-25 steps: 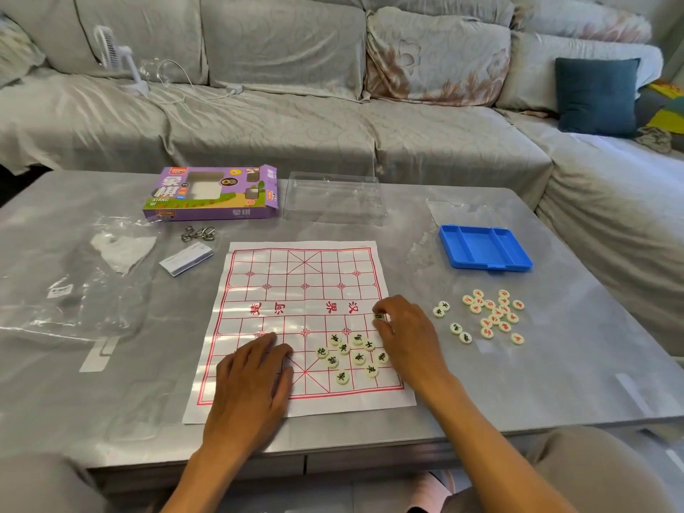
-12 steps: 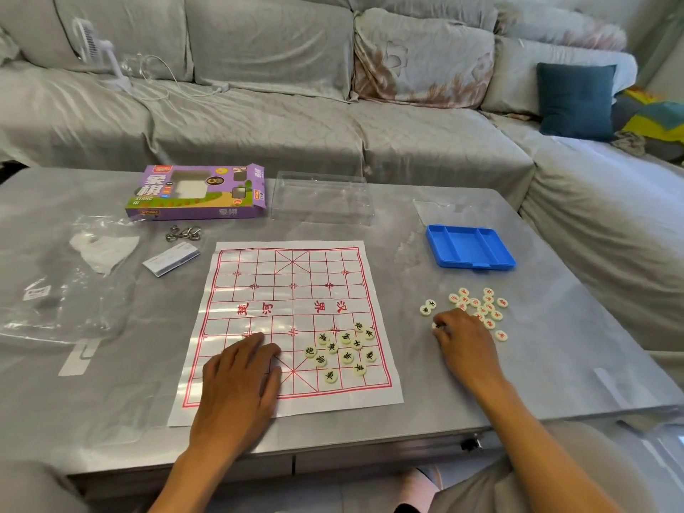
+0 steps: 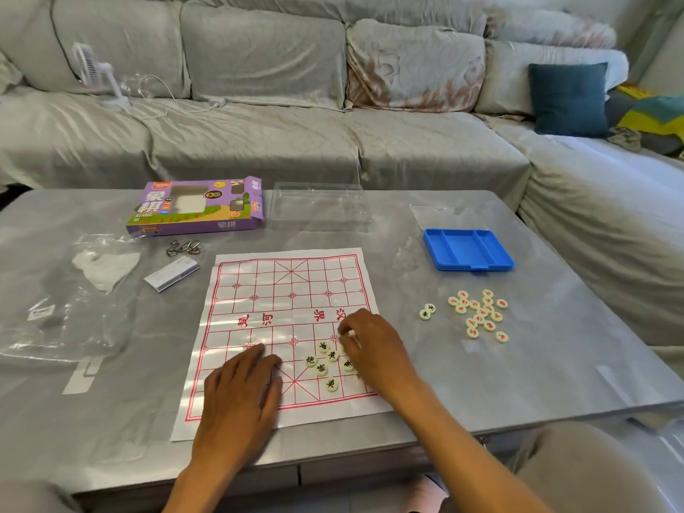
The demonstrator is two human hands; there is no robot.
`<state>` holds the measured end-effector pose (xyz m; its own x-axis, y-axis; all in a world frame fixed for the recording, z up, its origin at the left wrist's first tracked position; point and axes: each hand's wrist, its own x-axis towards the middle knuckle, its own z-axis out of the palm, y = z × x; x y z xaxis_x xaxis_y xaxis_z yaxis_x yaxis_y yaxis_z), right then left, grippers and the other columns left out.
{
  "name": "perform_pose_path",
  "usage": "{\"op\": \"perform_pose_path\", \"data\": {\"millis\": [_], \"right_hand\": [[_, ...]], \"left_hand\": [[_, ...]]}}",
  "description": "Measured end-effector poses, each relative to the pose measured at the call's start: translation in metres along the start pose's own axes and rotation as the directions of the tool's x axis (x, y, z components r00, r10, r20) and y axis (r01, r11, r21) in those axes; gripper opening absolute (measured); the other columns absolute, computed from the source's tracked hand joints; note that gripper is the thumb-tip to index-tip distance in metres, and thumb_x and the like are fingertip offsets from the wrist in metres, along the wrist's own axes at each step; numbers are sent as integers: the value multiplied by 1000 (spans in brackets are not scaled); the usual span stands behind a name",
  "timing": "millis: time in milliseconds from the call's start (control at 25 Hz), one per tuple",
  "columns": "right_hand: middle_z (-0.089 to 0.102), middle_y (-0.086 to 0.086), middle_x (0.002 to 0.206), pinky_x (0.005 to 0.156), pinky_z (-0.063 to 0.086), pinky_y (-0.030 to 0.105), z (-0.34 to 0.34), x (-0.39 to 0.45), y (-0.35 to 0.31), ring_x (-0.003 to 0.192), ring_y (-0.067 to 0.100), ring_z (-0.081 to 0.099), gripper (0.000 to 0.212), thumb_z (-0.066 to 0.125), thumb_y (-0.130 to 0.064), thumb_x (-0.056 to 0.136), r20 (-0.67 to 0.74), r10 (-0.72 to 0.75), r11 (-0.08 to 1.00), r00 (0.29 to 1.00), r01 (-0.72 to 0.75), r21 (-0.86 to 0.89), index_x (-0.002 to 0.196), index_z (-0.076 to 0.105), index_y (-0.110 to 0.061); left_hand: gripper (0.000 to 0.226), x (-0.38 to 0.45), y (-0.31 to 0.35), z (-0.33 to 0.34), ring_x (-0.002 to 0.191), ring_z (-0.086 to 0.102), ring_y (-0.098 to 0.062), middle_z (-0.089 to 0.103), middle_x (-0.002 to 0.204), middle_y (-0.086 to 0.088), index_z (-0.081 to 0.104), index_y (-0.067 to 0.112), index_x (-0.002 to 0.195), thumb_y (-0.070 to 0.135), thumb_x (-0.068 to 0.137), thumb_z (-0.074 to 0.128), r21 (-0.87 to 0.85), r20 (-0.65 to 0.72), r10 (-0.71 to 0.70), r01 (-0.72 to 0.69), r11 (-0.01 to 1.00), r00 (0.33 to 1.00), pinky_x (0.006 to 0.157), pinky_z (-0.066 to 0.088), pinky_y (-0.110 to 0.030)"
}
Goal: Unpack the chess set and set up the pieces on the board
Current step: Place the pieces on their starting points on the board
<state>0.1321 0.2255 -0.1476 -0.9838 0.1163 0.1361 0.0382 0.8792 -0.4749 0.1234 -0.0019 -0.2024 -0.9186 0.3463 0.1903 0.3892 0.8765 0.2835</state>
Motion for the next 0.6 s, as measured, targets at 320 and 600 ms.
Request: {"op": "perform_pose_path", "data": {"millis": [320, 600], "right_hand": [[69, -1, 107, 85, 49, 28, 4, 36, -8, 92, 16, 62, 19, 56, -27, 94, 193, -49, 994, 980, 66, -81, 103, 71, -19], [45, -4, 144, 108, 35, 36, -44, 23, 83, 129, 20, 43, 33, 51, -23, 96, -128, 268, 905, 955, -295, -305, 128, 57, -27]], "left_hand": [[42, 0, -1, 0, 118, 57, -26, 60, 129, 0, 62, 31, 114, 47, 93, 30, 1, -5, 4, -4, 1000, 1000, 98, 41, -47], [38, 0, -1, 1, 114, 59, -26, 62, 126, 0, 61, 31, 111, 46, 93, 32, 1, -39, 16, -16, 1000, 999, 96, 43, -47]]}}
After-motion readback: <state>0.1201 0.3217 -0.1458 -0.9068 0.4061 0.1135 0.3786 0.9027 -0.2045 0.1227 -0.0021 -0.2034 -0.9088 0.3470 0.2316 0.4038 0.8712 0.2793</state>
